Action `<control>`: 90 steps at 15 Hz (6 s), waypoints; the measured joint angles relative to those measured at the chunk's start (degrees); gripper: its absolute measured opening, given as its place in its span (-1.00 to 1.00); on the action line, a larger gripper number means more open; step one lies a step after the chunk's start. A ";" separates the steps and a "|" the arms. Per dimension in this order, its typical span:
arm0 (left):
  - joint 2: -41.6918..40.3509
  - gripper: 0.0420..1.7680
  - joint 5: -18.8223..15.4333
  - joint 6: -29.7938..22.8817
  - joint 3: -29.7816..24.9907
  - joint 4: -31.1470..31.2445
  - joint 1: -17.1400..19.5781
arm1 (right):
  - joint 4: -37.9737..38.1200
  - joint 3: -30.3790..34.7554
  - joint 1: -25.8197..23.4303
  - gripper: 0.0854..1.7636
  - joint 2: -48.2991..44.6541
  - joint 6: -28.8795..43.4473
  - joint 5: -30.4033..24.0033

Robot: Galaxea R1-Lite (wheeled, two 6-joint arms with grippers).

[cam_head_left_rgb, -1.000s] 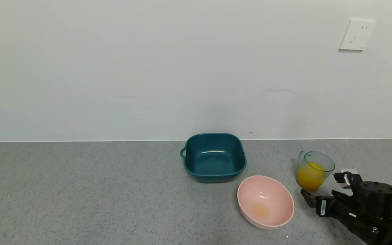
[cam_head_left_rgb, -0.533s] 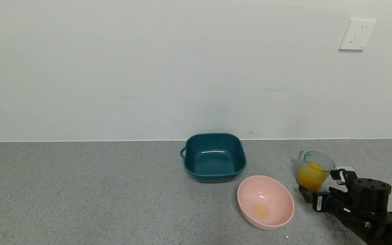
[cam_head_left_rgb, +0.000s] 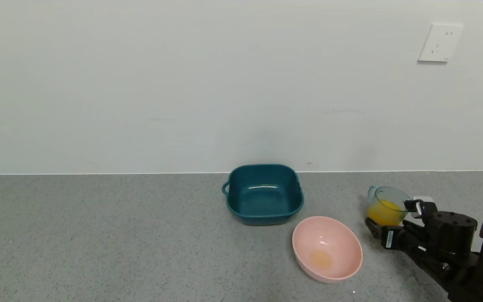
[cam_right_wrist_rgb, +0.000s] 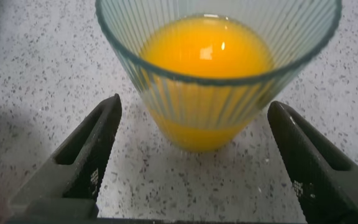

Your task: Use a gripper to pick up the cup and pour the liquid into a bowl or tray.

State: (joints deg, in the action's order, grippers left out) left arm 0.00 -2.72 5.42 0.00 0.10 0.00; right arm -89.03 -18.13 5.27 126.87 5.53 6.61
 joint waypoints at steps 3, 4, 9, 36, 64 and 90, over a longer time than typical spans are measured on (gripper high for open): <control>0.00 0.94 0.00 0.00 0.00 0.00 0.00 | 0.00 -1.11 -0.10 0.94 0.20 -0.06 -0.02; 0.00 0.94 0.00 0.00 0.00 0.00 0.00 | 0.00 -1.49 -0.17 0.94 0.34 -0.09 -0.02; 0.00 0.94 0.00 0.00 0.00 0.00 0.00 | 0.00 -3.39 -0.37 0.94 1.91 -0.22 1.60; 0.00 0.94 0.00 0.00 0.00 0.00 0.00 | 0.00 -9.07 -0.73 0.94 5.13 -0.59 2.56; 0.00 0.94 0.00 0.00 0.00 0.00 0.00 | 0.13 -7.84 -0.21 0.51 3.21 -0.77 2.43; 0.00 0.94 0.02 0.00 0.00 0.00 0.00 | -0.02 -2.76 0.71 0.51 -8.70 -14.54 -0.33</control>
State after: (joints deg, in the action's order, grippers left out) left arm 0.00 -2.69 5.42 0.00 0.10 0.00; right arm -89.05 -20.88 5.97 118.16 -9.01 6.28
